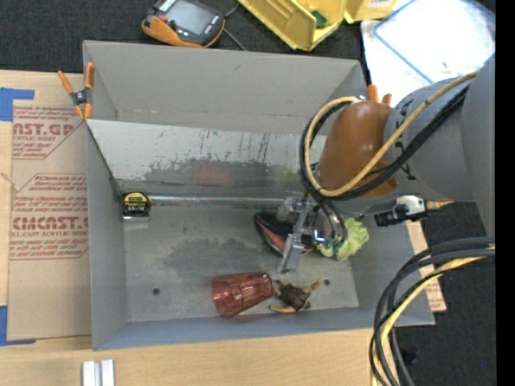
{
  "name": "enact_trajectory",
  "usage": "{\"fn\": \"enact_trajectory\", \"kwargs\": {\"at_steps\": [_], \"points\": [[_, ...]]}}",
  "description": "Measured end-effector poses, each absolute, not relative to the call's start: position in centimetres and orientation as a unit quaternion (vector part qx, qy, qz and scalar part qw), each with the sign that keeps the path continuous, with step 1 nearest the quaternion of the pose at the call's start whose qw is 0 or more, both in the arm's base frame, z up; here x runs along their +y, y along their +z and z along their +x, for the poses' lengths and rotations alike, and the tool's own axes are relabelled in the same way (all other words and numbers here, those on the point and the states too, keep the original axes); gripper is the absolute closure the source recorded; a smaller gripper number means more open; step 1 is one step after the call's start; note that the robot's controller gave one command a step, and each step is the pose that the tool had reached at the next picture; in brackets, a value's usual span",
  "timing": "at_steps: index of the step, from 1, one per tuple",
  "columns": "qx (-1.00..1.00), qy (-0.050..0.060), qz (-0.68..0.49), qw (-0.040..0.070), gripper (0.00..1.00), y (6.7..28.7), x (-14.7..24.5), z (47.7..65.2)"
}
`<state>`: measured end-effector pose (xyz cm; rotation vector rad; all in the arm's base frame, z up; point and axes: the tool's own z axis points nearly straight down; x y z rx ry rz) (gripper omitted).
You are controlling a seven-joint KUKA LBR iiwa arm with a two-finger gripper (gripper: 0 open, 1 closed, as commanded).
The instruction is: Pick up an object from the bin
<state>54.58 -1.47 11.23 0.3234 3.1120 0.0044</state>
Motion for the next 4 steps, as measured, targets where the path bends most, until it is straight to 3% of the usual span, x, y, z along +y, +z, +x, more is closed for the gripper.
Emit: {"fn": "enact_trajectory", "kwargs": {"at_steps": [1,2,3,4], "points": [[0.997,0.001,0.071,0.009,0.00,7.9,-1.3,53.3],[0.992,0.002,0.125,0.011,0.00,7.0,-2.2,57.3],[0.993,0.002,0.118,0.011,1.00,7.1,0.1,55.4],[0.993,0.002,0.118,0.011,1.00,7.1,0.1,55.4]]}}
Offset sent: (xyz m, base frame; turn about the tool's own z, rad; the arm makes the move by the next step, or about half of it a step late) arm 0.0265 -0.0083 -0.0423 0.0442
